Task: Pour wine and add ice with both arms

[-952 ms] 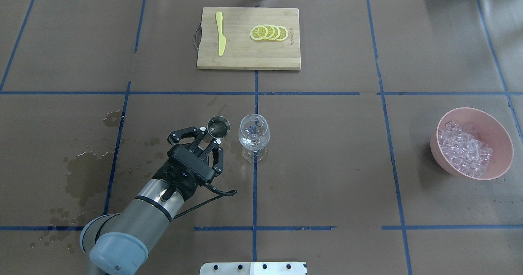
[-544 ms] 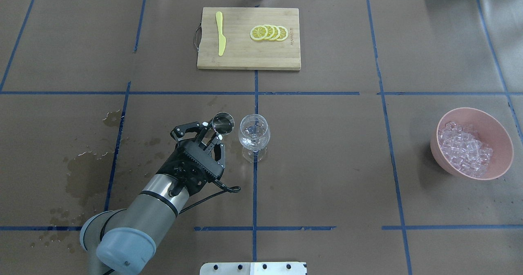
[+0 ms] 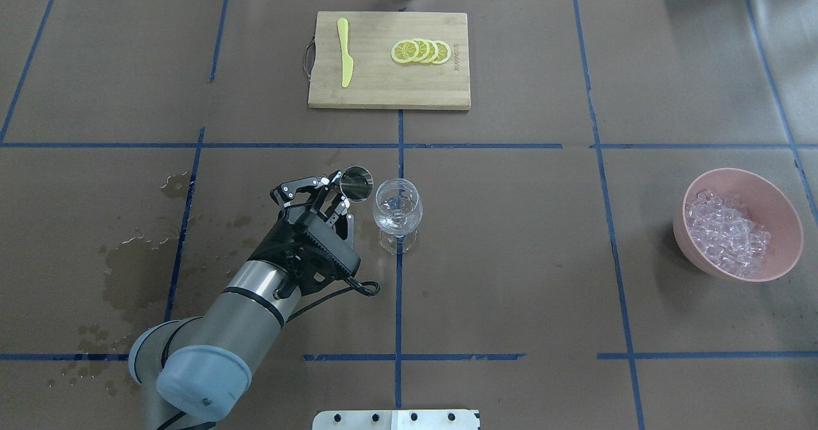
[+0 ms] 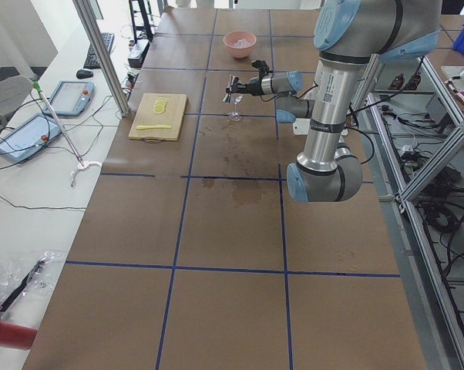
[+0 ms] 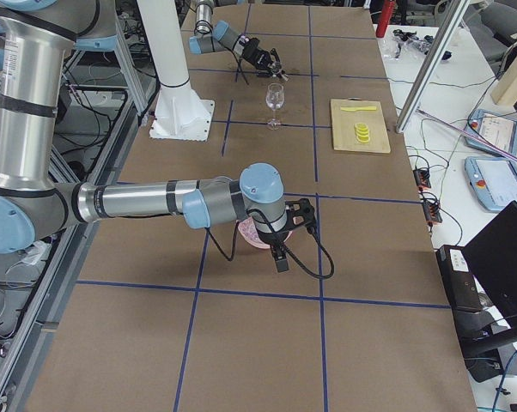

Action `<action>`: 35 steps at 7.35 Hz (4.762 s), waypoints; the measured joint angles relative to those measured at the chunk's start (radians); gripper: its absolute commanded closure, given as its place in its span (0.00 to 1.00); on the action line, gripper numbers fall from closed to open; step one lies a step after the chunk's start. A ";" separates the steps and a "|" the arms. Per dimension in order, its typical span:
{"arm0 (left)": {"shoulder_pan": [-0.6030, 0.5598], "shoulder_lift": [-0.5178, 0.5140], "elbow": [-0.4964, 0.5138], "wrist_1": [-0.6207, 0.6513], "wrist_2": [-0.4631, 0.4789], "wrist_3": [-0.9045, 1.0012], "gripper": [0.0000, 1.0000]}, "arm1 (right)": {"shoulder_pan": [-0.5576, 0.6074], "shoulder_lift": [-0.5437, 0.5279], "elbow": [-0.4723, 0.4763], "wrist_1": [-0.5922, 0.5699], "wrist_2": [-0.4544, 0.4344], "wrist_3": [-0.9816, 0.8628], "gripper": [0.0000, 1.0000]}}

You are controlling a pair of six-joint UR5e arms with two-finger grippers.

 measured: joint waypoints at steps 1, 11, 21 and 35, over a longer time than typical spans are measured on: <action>-0.005 -0.011 0.000 0.030 0.001 0.004 1.00 | 0.000 -0.001 -0.001 0.000 0.000 0.000 0.00; -0.027 -0.057 0.035 0.102 0.139 0.313 1.00 | 0.003 -0.015 -0.002 -0.001 0.002 0.003 0.00; 0.015 -0.101 0.068 0.102 0.224 0.570 1.00 | 0.004 -0.016 -0.003 -0.001 0.006 0.030 0.00; -0.011 -0.081 0.028 -0.211 0.089 0.632 1.00 | 0.008 -0.016 -0.017 -0.001 0.007 0.027 0.00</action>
